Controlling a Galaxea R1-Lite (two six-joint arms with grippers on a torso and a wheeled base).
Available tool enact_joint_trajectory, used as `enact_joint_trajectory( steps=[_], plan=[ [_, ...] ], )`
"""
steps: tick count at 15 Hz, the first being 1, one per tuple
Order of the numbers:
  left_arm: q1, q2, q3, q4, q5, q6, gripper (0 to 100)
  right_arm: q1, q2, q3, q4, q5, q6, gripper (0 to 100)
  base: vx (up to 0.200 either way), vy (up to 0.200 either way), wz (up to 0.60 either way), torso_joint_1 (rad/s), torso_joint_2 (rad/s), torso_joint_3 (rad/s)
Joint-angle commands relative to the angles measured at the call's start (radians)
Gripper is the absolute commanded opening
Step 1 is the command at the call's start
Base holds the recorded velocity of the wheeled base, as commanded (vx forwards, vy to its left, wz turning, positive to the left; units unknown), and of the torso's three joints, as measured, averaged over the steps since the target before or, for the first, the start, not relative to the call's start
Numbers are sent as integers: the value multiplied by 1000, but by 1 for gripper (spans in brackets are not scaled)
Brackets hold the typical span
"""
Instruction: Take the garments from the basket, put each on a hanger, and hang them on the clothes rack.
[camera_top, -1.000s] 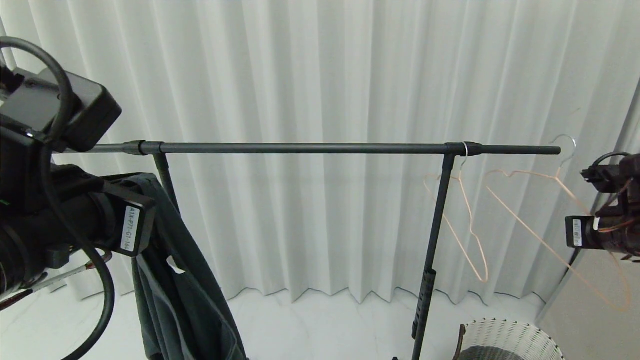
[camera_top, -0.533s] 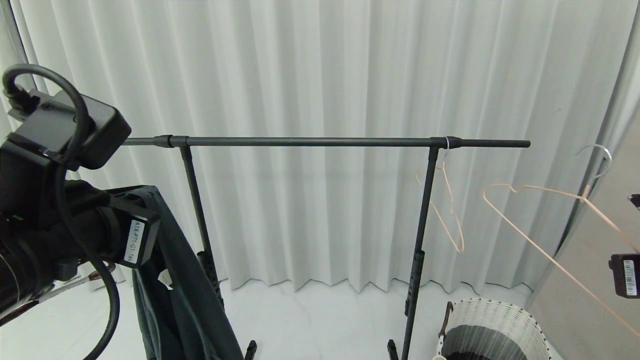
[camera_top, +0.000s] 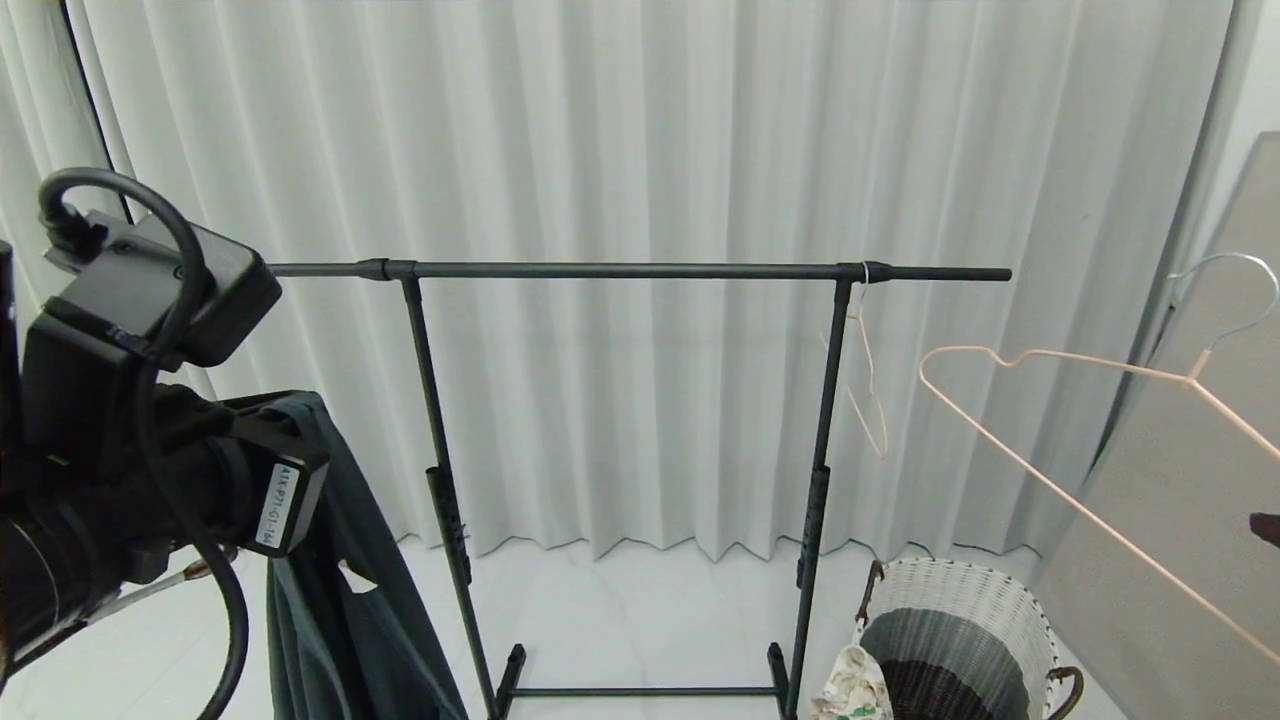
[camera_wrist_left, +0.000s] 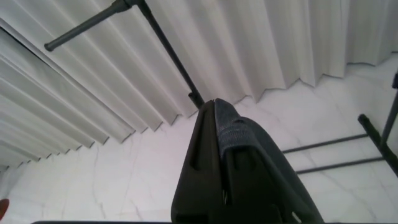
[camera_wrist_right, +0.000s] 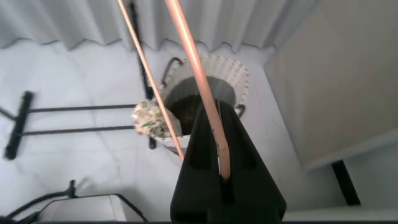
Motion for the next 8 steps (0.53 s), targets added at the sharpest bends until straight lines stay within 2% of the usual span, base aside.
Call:
enact_joint_trajectory(
  steps=[1,2,4,6,8],
  plan=[
    [0,7,10,0,1,0,0,99,-36,-1,-1,2,5,0,0,0,0,0,0,0],
    [2,17,10,0,-1,-6,0,153,-47,-1,-3,2,11,0,0,0,0,0,0,0],
    [0,76,-21,0,2,-80,0,299,-69,2,-3,2,42,0,0,0,0,0,0,0],
    [-3,181,-107,0,10,-210,0,511,-76,2,-3,3,111,0,0,0,0,0,0,0],
    [-3,270,-205,0,11,-273,0,687,-72,5,-3,3,169,0,0,0,0,0,0,0]
  ],
)
